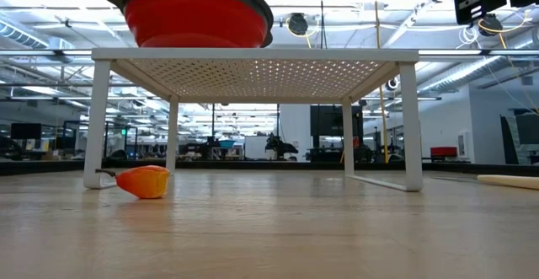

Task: Pick & Place Fruit
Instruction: Put the orange into the red strainer bowl on the shelf

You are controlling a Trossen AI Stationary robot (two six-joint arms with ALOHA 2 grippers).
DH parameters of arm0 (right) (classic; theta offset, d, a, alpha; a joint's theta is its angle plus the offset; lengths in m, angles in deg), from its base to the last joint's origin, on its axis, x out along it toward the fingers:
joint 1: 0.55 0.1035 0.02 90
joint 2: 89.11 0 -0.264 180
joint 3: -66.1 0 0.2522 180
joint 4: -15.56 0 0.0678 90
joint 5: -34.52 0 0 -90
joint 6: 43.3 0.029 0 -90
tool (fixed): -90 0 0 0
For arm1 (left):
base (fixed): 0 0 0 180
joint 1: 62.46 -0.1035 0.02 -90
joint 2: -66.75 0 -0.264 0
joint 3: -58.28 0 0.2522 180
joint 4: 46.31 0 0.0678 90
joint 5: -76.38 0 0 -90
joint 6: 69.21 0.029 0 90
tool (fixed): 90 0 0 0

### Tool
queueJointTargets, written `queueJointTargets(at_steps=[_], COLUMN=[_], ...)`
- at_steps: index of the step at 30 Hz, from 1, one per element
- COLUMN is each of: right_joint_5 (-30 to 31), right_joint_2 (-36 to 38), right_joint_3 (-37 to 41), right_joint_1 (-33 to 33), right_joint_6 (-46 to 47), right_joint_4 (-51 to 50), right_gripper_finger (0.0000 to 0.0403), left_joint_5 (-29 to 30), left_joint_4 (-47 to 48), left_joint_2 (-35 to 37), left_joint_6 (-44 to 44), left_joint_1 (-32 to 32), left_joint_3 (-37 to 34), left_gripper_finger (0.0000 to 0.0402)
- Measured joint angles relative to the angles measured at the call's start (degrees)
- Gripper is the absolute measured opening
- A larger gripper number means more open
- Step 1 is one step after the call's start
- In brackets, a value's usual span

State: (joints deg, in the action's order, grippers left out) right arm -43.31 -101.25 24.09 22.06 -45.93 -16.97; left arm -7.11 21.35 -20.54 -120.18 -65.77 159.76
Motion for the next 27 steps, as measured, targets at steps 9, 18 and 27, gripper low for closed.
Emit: queueJointTargets(at_steps=[9, 18, 27], right_joint_5=[0.02, 0.04, 0.04], right_joint_2=[0.00, 0.00, 0.00], right_joint_3=[0.00, 0.00, 0.00], right_joint_1=[0.00, 0.00, 0.00], right_joint_6=[0.36, 0.30, 0.21], right_joint_4=[0.02, 0.02, 0.00], right_gripper_finger=[0.0000, 0.0000, 0.0000], left_joint_5=[-0.56, -2.06, -2.05], left_joint_4=[0.47, 2.09, 2.98], left_joint_2=[-0.70, -0.70, -1.11], left_joint_6=[0.17, -1.96, -1.68], left_joint_1=[-0.16, 0.18, 0.40], left_joint_3=[-0.02, -0.02, -0.02], left_gripper_finger=[0.0159, 0.0159, 0.0159])
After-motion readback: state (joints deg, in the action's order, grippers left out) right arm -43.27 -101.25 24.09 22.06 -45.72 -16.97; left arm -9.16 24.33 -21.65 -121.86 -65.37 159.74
